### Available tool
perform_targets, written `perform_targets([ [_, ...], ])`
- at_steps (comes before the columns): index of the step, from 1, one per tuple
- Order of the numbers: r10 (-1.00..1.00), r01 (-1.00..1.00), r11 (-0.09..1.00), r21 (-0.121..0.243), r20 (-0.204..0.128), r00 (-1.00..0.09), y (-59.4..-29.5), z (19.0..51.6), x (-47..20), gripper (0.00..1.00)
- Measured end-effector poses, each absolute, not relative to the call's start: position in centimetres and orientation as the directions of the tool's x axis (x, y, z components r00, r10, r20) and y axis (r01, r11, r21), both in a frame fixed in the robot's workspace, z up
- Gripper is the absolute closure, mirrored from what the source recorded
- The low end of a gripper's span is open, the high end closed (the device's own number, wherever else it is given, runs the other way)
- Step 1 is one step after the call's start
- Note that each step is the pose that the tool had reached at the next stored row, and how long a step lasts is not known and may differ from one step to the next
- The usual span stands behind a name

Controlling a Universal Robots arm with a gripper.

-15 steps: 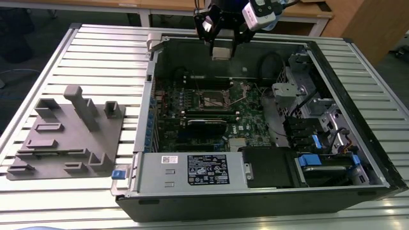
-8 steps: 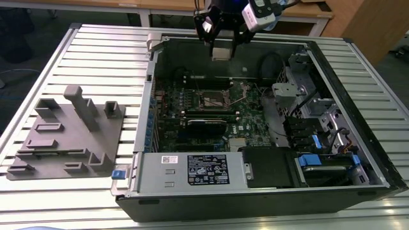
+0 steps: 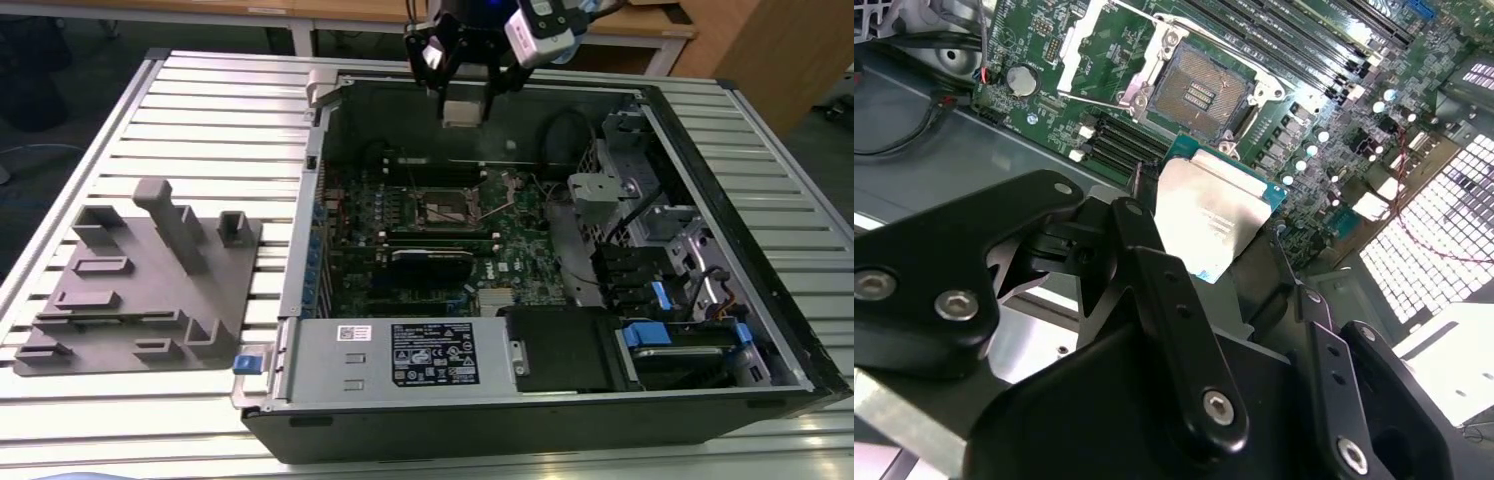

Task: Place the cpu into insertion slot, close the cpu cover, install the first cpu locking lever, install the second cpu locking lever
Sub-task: 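Place the cpu into insertion slot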

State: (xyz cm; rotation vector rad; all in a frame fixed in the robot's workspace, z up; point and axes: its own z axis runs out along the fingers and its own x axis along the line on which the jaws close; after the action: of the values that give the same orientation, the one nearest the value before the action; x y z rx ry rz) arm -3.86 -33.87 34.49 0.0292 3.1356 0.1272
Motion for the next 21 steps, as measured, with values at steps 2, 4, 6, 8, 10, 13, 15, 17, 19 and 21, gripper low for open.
perform_targets([
  [2,0.019,0.018,0.997,0.081,-0.003,-1.000,-33.9,34.4,-3.9,0.46],
  [4,0.019,0.018,0.997,0.081,-0.002,-1.000,-33.9,34.2,-3.9,0.46],
  [6,0.019,0.018,0.997,0.081,-0.002,-1.000,-33.9,34.0,-3.9,0.46],
  [8,0.019,0.018,0.997,0.081,-0.002,-1.000,-33.9,33.9,-3.9,0.46],
  [10,0.019,0.018,0.997,0.081,-0.002,-1.000,-33.9,33.8,-3.9,0.46],
  [13,0.019,0.018,0.997,0.081,-0.002,-1.000,-33.9,33.5,-3.9,0.46],
  [15,0.019,0.018,0.997,0.081,-0.002,-1.000,-33.9,33.3,-3.9,0.46],
  [17,0.019,0.018,0.997,0.081,-0.002,-1.000,-33.9,33.0,-3.9,0.46],
  [19,0.019,0.018,0.997,0.081,-0.002,-1.000,-33.9,32.7,-3.9,0.46],
  [21,0.019,0.018,0.997,0.081,-0.002,-1.000,-33.9,32.5,-3.9,0.46],
])
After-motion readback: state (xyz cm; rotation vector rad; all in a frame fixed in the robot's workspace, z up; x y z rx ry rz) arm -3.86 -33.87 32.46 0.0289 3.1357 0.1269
